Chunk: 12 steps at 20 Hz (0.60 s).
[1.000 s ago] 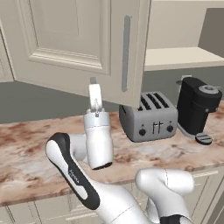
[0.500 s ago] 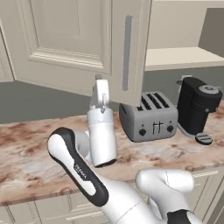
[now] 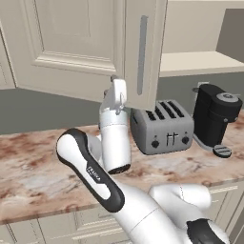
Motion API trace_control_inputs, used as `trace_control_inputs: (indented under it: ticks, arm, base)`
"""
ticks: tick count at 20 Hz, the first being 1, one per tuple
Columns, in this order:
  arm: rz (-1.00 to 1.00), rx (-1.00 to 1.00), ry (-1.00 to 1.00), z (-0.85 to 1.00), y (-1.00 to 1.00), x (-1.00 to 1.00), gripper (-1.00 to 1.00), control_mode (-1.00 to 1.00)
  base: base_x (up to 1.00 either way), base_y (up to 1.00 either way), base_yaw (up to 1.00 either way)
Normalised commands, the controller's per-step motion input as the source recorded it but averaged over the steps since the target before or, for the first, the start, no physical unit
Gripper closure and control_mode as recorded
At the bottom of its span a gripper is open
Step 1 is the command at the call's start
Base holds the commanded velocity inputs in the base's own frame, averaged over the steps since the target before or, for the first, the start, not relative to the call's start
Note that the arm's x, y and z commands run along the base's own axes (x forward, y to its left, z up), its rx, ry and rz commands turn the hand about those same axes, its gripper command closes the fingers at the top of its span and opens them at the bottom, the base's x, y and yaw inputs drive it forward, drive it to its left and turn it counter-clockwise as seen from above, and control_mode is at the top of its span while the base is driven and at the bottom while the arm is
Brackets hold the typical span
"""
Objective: Pick up the bar soap and dish brush from the sink, and place them back in the cabinet, and close the cabinet doors.
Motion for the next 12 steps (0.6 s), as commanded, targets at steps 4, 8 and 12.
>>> trace_control_inputs:
  ticks: [4, 8, 12]
  arm:
    - [0.0, 0.09, 0.0, 0.03, -0.14, 0.39, -1.0, -1.0]
    - [0.0, 0.06, 0.0, 0.03, -0.08, 0.4, -1.0, -1.0]
    - [0.0, 0.04, 0.0, 0.0, -0.05, 0.34, -1.0, -1.0]
  base:
    - [0.0, 0.0, 0.0]
    - [0.0, 0.0, 0.0]
    - [0.0, 0.0, 0.0]
